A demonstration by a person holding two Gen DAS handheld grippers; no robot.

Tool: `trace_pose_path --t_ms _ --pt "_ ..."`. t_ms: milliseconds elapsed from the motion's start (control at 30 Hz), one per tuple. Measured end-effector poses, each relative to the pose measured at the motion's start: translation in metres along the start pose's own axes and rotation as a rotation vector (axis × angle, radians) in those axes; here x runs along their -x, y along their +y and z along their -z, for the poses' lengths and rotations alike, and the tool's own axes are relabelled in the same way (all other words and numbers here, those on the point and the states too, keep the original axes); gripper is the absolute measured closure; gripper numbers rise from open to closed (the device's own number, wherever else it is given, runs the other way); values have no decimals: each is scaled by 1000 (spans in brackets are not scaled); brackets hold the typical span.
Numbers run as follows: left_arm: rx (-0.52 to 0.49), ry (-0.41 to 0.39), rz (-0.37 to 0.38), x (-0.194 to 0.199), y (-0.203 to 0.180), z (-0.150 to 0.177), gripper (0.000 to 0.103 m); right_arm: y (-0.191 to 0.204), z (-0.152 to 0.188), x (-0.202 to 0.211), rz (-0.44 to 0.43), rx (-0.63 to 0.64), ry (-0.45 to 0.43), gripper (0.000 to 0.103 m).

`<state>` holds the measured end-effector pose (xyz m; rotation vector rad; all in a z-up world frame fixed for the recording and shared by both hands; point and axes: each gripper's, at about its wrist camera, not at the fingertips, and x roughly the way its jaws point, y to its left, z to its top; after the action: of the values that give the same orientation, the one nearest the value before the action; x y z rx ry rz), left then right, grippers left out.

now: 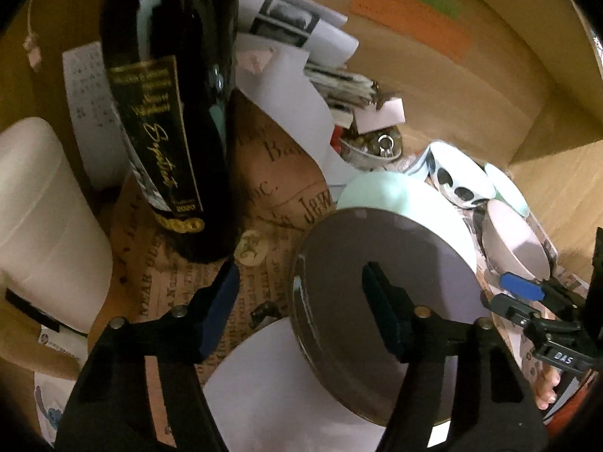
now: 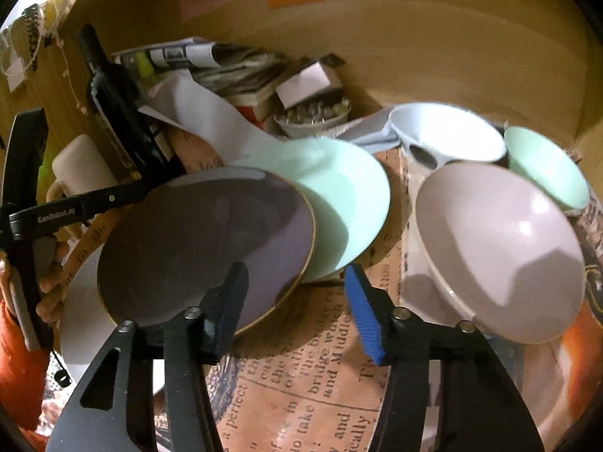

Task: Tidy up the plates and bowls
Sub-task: 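Lower the left tool and grasp the rim of the dark brown plate, then lift the dark brown plate with the left tool and carry it aside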

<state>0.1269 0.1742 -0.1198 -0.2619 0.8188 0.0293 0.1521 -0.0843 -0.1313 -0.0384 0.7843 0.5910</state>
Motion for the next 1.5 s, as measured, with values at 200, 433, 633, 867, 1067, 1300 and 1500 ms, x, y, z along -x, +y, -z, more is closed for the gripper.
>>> trace_pose_path --t_ms 200,433,633,867,1067,1300,1500 --pt "-43 49 5 -7 -1 1 55 -4 2 -14 -44 -58 61 65" --pt "-62 96 22 -21 -2 2 70 -3 2 -20 -71 -74 83 74" --pt "-77 108 40 -26 -3 4 78 3 -1 -26 -81 -71 93 75" --pt "-113 85 25 -21 -10 9 78 6 -2 -26 -37 -66 81 75" --pt "-92 77 36 -17 -11 13 78 4 0 -20 -29 -76 67 75" --pt "-105 20 28 0 -25 21 78 4 2 -3 -16 -75 24 75" --pt "-113 -13 35 14 -38 28 78 -1 10 18 -13 -89 -7 75"
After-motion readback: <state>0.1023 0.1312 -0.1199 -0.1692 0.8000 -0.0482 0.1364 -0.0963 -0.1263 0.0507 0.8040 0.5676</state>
